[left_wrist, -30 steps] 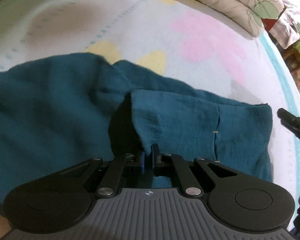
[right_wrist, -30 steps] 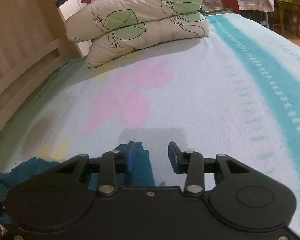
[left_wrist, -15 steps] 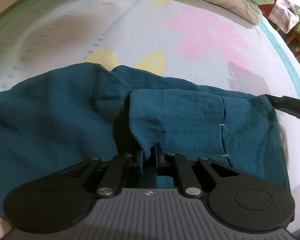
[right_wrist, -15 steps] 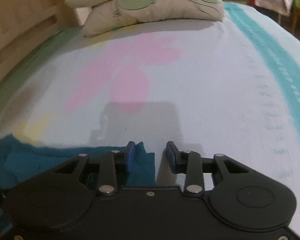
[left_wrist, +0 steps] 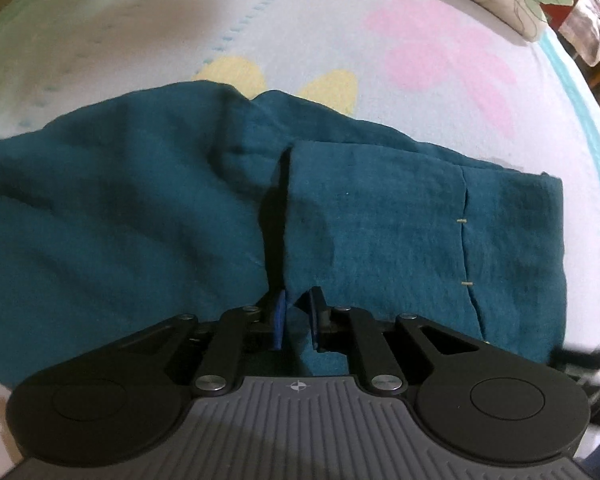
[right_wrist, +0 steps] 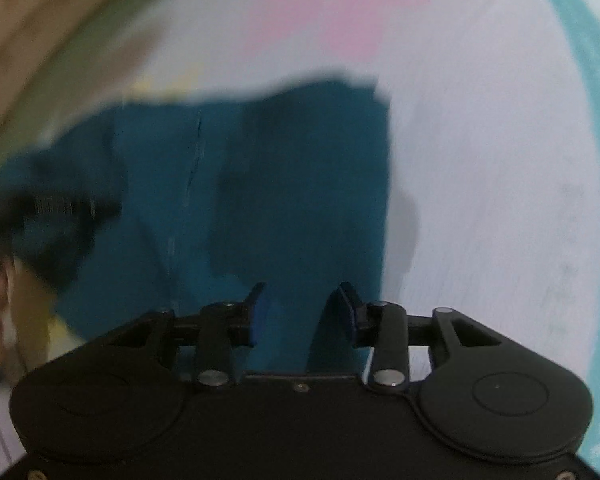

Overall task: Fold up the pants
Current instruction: 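Open the left gripper and pull both grippers back from the folded pants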

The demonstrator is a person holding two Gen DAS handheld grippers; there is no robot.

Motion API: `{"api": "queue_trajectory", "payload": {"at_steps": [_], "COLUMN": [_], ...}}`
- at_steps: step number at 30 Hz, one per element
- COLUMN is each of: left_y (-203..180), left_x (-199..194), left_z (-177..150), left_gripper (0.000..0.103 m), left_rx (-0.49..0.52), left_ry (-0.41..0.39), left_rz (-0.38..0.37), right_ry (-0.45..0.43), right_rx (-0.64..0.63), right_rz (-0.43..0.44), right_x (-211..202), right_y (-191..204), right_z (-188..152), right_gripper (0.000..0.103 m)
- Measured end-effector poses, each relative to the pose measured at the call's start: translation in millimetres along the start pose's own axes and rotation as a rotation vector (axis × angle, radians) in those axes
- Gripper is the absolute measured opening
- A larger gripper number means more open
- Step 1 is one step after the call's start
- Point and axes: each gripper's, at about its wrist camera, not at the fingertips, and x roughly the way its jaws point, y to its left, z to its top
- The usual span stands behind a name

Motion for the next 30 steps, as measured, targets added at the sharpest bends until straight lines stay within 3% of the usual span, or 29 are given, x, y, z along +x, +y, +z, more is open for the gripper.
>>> {"api": "queue_trajectory", "payload": {"at_steps": [1, 4, 8, 12, 17, 24, 30], "left_y": [3, 13, 25, 33, 43, 87, 160], "left_x": [0, -1, -8, -20, -59, -126, -174], "left_z": [1, 3, 2, 3, 7, 25, 19], "left_gripper": [0.015, 0.034, 0.043, 0.045, 0.045, 0.047, 0.049], "left_rx": [-0.016, -0.071, -0.135, -0.169, -0.201, -0.137, -0.229], "left_ry": [0.004, 0.030, 0.031, -0.003, -0.063, -0.213, -0.305], "left_rz": [-0.012, -0.078, -0.092, -0.094, -0.169, -0.159, -0.183], "right_ry": [0.023, 0.007, -0.075, -0.187, -0.265, -0.263, -0.235], "right_rx": [-0.012, -0.011, -0.002, -0.012, -0.098, -0.170, -0.203], "right_rz": [-0.015, -0.034, -0.050, -0.057, 0.027, 0.109, 0.134], "right_x": [3, -2, -22, -43, -49, -34, -20], "right_y": [3, 6, 11, 24, 61, 105, 130], "right_z": [-1, 1, -1, -8, -12, -9, -5], "right_gripper": [0.051, 0.051, 0.051, 0.051, 0.052, 0.052, 0.051]}}
